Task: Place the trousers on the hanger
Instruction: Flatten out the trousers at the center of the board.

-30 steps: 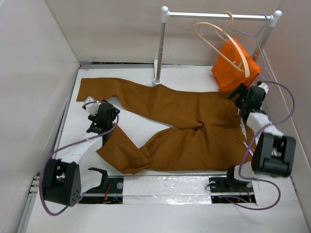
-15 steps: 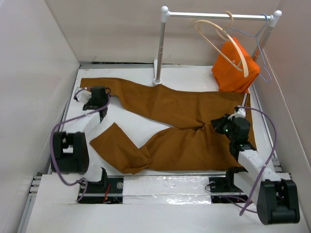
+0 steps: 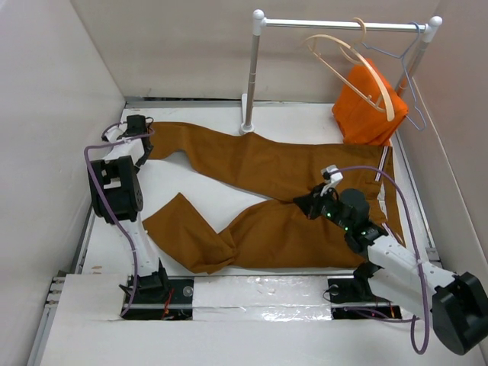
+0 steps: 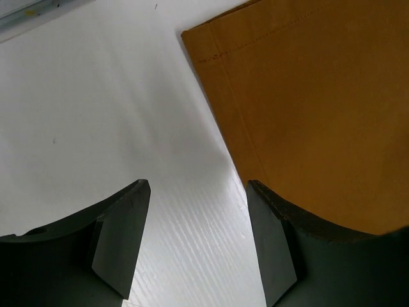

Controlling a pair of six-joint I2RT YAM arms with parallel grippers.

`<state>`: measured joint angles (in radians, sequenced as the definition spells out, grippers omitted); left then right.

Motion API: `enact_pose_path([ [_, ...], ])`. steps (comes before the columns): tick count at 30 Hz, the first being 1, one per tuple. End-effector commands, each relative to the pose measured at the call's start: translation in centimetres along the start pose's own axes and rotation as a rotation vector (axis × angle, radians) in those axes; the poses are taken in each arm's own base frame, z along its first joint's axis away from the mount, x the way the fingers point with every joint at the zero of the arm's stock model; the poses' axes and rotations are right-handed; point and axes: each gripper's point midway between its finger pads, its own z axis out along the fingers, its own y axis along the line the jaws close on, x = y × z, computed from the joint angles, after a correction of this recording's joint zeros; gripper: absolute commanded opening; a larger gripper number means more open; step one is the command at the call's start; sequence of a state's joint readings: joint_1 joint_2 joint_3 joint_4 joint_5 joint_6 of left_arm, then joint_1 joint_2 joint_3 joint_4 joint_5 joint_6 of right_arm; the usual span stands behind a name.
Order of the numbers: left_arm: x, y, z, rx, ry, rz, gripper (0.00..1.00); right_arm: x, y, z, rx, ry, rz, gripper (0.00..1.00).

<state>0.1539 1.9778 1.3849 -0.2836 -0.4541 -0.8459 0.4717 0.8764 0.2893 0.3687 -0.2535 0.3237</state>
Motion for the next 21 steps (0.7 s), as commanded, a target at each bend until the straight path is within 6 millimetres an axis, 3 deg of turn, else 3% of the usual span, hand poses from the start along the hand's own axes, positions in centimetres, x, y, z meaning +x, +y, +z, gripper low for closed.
enact_pose_path([
  [1,-1.9,0.4,-0.4,-0.035,-0.019,0.057,0.60,-3.3,2.5,1.1,-0.068,-0.084,-0.095,0.02],
  [6,-2.1,-0.1,1.5,-0.055,0.002,0.064,0.55,-2.8,4.4,1.7,-0.118,-0.051,-0.120,0.04],
  [10,-2.1,-0.3,2.3,-0.068,-0.006,0.077,0.47,-3.2,4.6,1.6,-0.110,-0.066,-0.127,0.04],
  [14,-2.3,-0.7,3.4,-0.070,-0.004,0.076,0.45,-3.1,4.7,1.7,-0.110,-0.062,-0.132,0.04],
  [18,-2.9,-1.5,3.9,-0.048,-0.004,0.076,0.28,-2.5,5.6,2.0,-0.138,-0.045,-0.141,0.04],
  [21,-3.6,-2.0,4.2,-0.032,-0.009,0.067,0.23,-2.0,6.2,2.5,-0.151,-0.028,-0.149,0.04],
])
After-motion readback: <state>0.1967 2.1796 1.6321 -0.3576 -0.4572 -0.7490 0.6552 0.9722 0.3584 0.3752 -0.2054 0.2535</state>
